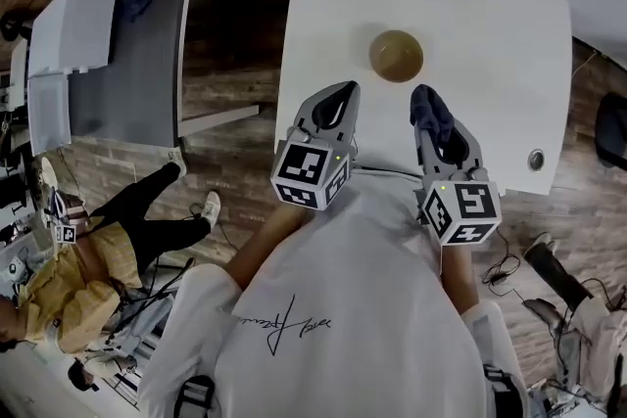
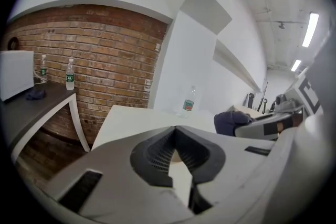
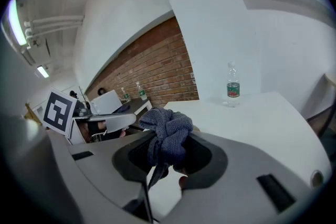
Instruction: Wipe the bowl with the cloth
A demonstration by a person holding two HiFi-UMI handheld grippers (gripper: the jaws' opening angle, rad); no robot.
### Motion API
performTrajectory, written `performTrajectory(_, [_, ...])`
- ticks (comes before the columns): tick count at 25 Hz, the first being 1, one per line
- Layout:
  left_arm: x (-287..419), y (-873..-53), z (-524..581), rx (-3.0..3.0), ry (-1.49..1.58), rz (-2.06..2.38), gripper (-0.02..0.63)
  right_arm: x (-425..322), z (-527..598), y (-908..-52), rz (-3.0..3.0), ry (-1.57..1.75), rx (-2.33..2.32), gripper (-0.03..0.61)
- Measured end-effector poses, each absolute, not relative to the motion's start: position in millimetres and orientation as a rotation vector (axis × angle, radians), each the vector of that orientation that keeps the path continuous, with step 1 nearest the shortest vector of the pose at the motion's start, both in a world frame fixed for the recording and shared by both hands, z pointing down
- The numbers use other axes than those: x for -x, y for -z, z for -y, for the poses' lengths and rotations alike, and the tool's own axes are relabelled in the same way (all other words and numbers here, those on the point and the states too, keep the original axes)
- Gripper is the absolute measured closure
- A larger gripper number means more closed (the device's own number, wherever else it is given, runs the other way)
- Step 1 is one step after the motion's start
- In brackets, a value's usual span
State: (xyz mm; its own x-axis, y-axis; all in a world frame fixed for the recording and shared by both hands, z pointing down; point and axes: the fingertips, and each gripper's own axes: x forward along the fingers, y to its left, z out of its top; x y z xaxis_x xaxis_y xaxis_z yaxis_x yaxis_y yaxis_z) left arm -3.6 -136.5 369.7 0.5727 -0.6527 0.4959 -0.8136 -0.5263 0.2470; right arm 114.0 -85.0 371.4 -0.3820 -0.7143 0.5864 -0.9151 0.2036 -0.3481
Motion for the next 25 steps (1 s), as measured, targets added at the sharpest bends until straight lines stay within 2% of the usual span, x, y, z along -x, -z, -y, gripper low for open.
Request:
performTrajectory(7, [55.2, -414.9, 111.5, -2.204, -0.458, 1.297, 0.609, -80.8, 67.5, -416.0, 2.205, -0.975, -1.375, 0.475])
performTrajectory(12, [8.7, -409.2, 100.5, -2.201, -0.423, 1.322, 0.609, -137.5, 59.1, -406.2, 2.237, -0.943, -1.361, 0.476])
performTrajectory(16, [-26.6, -416.4, 83.6, -2.184, -0.431, 1.317, 0.584, -176.0, 42.3, -411.2, 2.235, -0.937, -1.361, 0.476])
performTrajectory(25, [-15.4, -423.3, 64.3, -2.166, -0.504, 1.334, 0.581, -167.5, 27.0, -417.2, 2.216, -0.904, -1.362, 0.475])
